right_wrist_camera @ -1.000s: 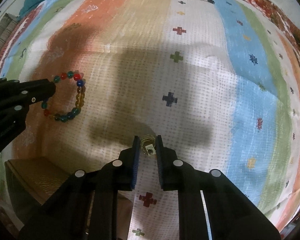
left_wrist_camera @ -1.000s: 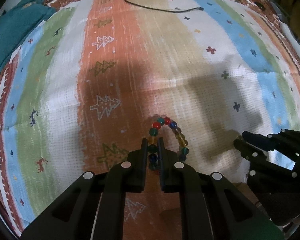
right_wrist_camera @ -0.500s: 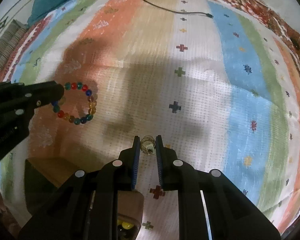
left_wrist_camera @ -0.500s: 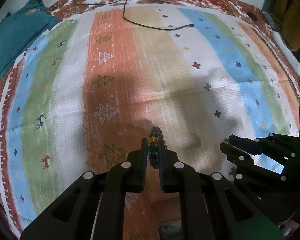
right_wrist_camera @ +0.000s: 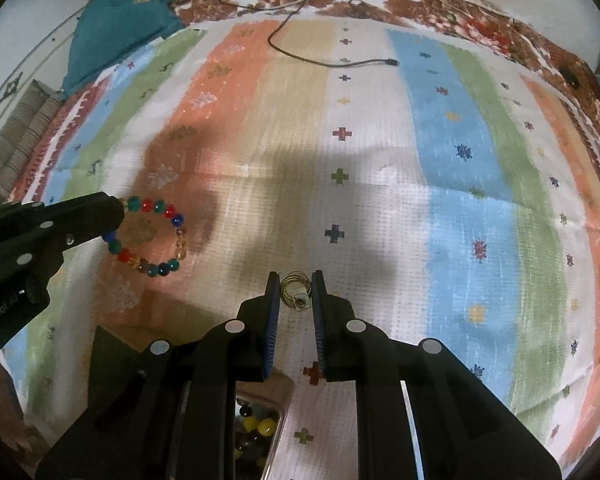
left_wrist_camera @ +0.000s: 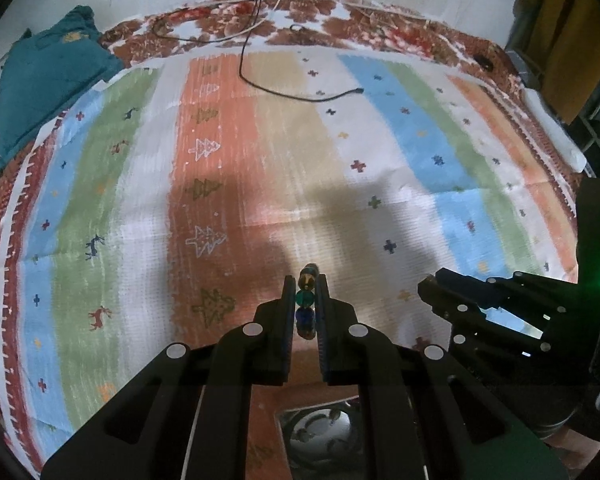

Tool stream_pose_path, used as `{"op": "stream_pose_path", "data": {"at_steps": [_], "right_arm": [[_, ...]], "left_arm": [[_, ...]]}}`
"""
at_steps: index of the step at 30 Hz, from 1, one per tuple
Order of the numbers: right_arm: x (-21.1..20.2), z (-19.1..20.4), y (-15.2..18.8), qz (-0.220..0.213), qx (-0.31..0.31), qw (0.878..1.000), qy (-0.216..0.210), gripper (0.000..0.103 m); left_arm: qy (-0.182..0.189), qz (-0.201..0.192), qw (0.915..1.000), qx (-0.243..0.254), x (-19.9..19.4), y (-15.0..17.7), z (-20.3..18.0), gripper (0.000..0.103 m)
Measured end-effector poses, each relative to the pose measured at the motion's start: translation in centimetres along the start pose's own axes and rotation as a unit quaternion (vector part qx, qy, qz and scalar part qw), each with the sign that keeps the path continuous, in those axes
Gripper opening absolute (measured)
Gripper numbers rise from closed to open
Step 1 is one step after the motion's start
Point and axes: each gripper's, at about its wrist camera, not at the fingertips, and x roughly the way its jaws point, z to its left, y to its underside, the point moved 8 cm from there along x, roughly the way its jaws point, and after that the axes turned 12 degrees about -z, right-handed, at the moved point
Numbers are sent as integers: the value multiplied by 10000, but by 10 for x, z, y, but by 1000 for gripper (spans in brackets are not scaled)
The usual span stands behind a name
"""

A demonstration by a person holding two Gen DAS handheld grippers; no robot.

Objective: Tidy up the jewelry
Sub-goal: 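Carry the multicolour bracelet with the left tool while the right tool carries the ring over the tin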

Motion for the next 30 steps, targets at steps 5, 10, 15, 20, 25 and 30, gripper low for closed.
{"op": "stream_pose_path", "data": {"at_steps": [5,10,15,20,25,30], "right_arm": [[-13,1,-6,-245,-6,9997,-59,17],[-24,-1,-9,-434,-11,9990,-76,17],[-33,0,-7,-574,-28,9983,-88,17],[-45,4,-4,-659,-53,9977,-165,17],[-54,6,-1,-731,-75,9971,-184,17],[-63,11,4,-769,-137,9967,-225,17]], "left_arm": [[1,-209,9997,110,-12,-3,-7,9],[77,-331,9994,112,-22,-6,-11,9],[127,-482,9988,13,-35,-6,-13,9],[209,-571,9982,-4,-46,-3,-16,9],[272,-643,9976,1,-60,2,-19,9],[299,-671,9973,71,-69,8,-23,9]]}}
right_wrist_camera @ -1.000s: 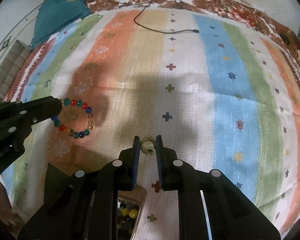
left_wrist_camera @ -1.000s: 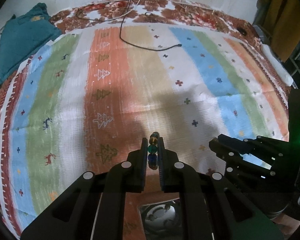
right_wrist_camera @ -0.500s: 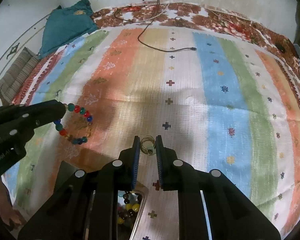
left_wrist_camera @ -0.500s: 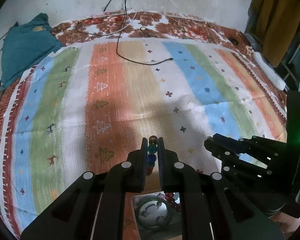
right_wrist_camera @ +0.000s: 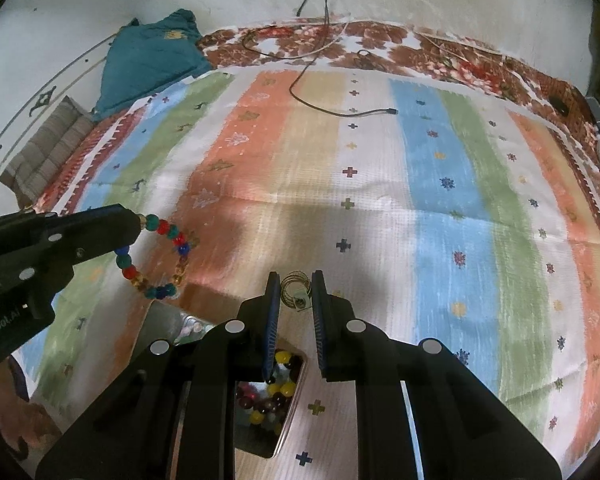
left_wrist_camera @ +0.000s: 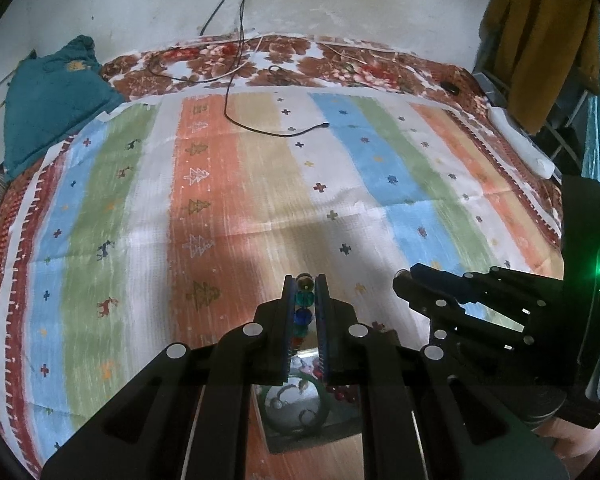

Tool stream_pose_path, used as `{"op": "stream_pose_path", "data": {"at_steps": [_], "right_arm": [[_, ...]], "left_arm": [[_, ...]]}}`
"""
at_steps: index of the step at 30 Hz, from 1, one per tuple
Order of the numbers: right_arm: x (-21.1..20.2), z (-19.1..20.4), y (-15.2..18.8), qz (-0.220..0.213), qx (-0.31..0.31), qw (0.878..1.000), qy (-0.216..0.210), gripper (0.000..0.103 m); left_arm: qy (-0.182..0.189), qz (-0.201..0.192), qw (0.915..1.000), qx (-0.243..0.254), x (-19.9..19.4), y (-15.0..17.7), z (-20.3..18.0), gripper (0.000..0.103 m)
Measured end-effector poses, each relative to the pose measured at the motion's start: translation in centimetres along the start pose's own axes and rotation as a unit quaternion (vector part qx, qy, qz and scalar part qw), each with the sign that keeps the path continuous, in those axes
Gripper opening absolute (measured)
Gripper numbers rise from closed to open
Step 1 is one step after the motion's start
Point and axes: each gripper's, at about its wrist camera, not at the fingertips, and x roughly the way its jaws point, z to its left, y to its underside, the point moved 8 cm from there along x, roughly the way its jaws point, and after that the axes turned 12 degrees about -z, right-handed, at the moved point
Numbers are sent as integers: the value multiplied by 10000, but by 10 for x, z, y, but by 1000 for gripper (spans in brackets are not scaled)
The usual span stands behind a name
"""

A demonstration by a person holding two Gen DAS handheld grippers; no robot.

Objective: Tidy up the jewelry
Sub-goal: 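Carry the multicolour bracelet with the left tool while the right tool carries the ring over the tin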

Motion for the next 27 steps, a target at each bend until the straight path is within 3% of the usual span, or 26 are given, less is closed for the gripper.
{"op": "stream_pose_path", "data": {"at_steps": [27], "right_arm": [[-46,31,31,-106,-93,9990,-416,17]], "left_arm": [[278,-285,9992,68,-55,30,-17,9]]}}
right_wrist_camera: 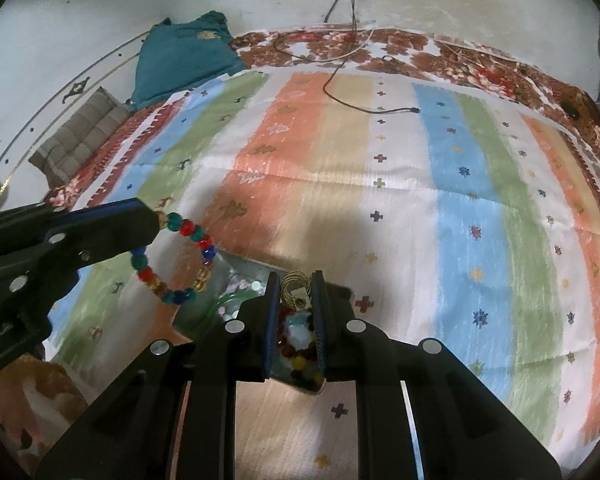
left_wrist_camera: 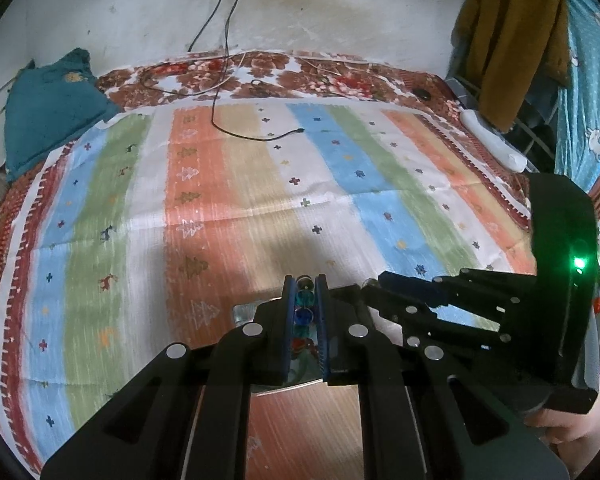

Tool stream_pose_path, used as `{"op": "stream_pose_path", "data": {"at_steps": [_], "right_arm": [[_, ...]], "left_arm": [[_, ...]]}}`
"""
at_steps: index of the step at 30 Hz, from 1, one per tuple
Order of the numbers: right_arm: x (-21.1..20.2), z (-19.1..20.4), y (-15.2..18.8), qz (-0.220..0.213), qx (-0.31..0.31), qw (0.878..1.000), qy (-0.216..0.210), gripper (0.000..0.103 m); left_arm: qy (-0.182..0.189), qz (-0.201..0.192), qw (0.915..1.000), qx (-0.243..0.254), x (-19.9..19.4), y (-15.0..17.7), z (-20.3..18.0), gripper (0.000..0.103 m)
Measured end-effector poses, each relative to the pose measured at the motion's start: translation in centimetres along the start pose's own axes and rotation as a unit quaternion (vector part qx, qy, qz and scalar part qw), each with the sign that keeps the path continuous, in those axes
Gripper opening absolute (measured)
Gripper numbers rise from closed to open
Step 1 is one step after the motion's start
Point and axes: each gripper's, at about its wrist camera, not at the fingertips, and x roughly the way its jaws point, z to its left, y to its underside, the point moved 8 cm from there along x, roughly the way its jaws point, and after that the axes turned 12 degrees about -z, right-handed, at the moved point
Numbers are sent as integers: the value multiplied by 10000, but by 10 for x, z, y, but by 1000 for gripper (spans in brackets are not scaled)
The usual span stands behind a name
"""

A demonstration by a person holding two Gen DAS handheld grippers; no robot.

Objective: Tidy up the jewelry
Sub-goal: 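Carry the multicolour bracelet with the left tool while the right tool carries the ring over the tin, then open the left tool over the tin while the right tool releases the gold ring inside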

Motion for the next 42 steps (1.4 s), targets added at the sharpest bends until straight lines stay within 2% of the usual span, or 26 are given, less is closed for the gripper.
{"op": "stream_pose_path", "data": {"at_steps": [9,11,13,15,20,27,29,32,35,39,42], "right_arm": [[6,2,7,212,92,9997,-40,18],[6,-1,7,225,144,9996,4,23],[3,-5,7,199,221,9995,42,37],[-2,-7,9,200,216,9996,55,37],[-9,-7,15,247,186,9995,104,39],[-30,-4,18,195,171,9996,93,53],[-35,-4,19,185,166,9997,76,56],[-41,-9,22,195,119,9995,213,58],[-49,-13,19,112,189,9996,204,60],[-58,-15,18,28,38,9995,317,68],[-63,-10,24,58,-3,9999,161,68]], "left_arm": [[-31,7,9999,-116,-3,-1,2,11],[-108,-34,9998,-174,-5,-3,5,14],[-161,-41,9996,-223,-6,-3,9,15],[-139,-28,9995,-271,-8,-2,11,18],[-132,-34,9997,-206,-14,4,10,28],[34,209,9994,-256,-19,17,10,38],[-19,217,9996,-188,-22,20,11,48],[-3,216,9997,-123,-27,25,9,54],[-2,277,9996,-27,-31,32,8,57],[22,316,9995,-74,-35,37,10,62],[32,313,9995,-33,-39,42,8,66]]}}
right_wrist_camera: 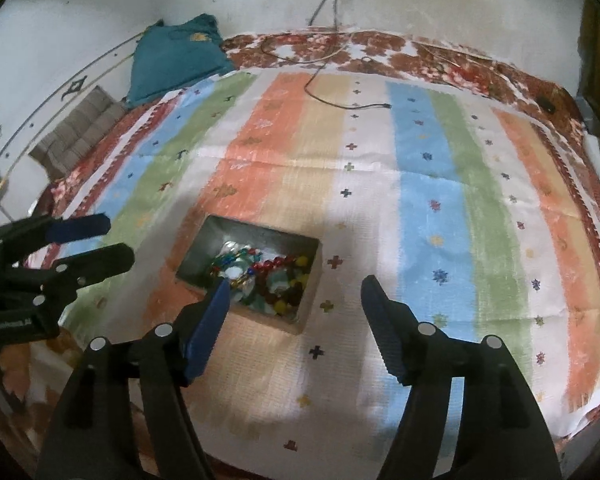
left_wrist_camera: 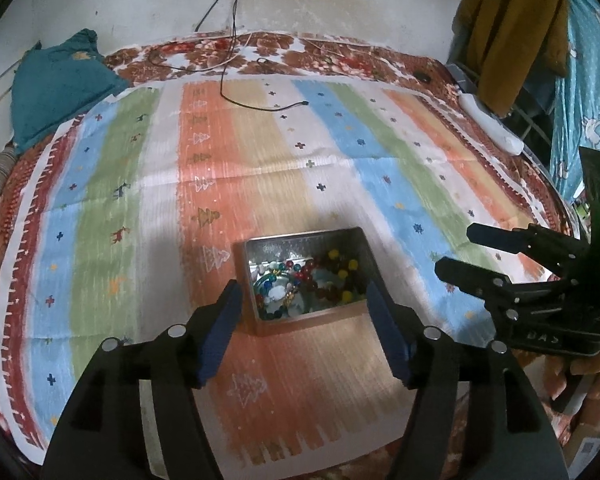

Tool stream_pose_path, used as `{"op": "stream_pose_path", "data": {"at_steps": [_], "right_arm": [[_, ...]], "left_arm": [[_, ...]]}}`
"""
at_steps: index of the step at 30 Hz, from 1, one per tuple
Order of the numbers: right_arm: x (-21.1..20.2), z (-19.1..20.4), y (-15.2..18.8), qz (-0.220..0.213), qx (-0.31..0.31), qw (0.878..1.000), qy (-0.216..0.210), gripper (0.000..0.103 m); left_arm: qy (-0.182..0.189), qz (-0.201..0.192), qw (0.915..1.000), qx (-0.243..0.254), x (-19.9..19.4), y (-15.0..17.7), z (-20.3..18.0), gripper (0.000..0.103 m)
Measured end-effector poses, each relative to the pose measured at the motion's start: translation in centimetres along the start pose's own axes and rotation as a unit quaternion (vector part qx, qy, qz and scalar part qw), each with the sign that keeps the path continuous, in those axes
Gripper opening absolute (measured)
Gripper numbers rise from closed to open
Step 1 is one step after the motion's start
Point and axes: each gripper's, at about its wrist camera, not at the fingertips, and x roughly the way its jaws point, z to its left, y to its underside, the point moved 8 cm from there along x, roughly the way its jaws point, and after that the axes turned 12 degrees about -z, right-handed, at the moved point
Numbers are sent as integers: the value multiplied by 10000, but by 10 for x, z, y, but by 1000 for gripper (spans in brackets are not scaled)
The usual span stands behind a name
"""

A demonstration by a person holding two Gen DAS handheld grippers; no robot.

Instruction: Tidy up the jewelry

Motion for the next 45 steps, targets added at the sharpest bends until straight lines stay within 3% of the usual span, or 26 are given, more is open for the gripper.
{"op": "stream_pose_path", "data": {"at_steps": [4,5,13,27,45], "right_arm": [[-10,-3,3,-67,80,9999,-39,68],[-12,-4,4,-68,88,9999,-60,69],[-27,-1,14,-218,-117,9996,-130,90],[-41,3,15,-557,-249,9981,-60,98],[-50,1,17,-762,-179,9969,-29,98]], "left_arm": [[119,-98,9999,-33,-8,5,-4,69],[131,-115,9998,-45,-10,6,-4,74],[-1,-301,9994,148,-19,12,-13,97],[-288,-578,9974,308,-31,14,-16,97],[-371,-1002,9929,528,-43,8,-23,97]]}}
